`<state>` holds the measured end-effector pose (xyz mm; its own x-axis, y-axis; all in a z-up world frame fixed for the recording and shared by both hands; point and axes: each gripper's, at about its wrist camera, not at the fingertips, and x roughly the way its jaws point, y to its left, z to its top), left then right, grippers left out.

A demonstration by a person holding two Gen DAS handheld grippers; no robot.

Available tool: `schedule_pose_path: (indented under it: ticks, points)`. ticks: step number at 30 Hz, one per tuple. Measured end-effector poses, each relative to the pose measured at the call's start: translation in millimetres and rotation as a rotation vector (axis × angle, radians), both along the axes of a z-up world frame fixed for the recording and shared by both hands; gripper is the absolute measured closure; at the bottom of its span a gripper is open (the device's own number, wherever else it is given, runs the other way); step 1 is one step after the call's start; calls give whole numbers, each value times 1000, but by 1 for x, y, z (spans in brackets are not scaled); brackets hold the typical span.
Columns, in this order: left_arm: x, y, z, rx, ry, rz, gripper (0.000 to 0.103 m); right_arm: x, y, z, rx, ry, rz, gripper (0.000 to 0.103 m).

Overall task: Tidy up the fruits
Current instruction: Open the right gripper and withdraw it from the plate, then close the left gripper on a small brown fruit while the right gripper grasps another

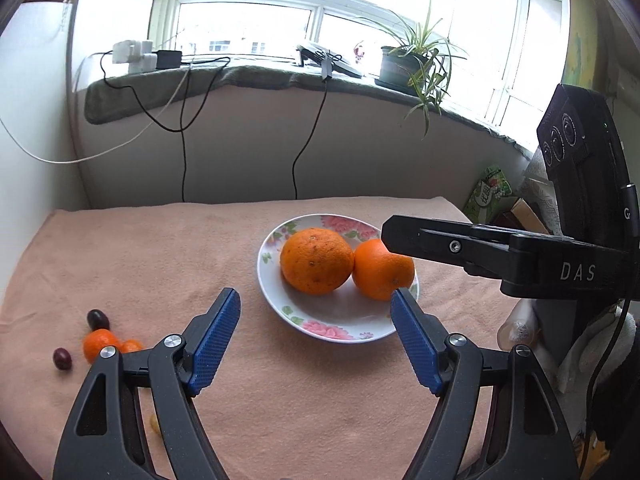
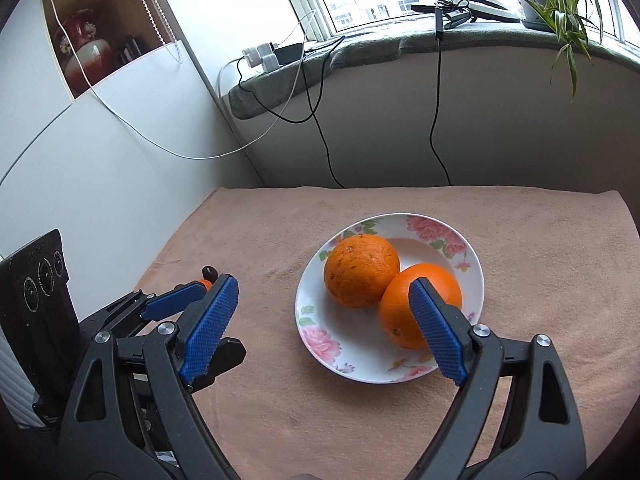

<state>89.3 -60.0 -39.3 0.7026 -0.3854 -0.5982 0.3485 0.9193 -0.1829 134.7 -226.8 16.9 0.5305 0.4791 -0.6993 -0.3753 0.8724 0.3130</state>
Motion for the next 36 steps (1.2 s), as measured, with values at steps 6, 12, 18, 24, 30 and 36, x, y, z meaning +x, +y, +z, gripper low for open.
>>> schedule_pose_path:
  ticks: [6, 12, 18, 24, 30, 36]
  points:
    - [-17, 51, -7, 4, 8, 101, 24, -15, 28, -3, -11, -65, 76, 13]
    - [-39, 105, -20, 54, 53, 229, 24, -20, 61, -14, -81, -58, 159, 13]
    - [-65, 142, -35, 85, 98, 301, 24, -21, 87, -28, -109, -17, 217, 13]
    - [-82, 160, -52, 85, 145, 325, 24, -24, 110, -40, -122, 6, 266, 13]
    - [-85, 161, -64, 55, 171, 307, 35, -36, 136, -51, -165, 5, 346, 18]
    - [-87, 163, -71, 41, 188, 287, 43, -48, 155, -63, -197, 22, 429, 30]
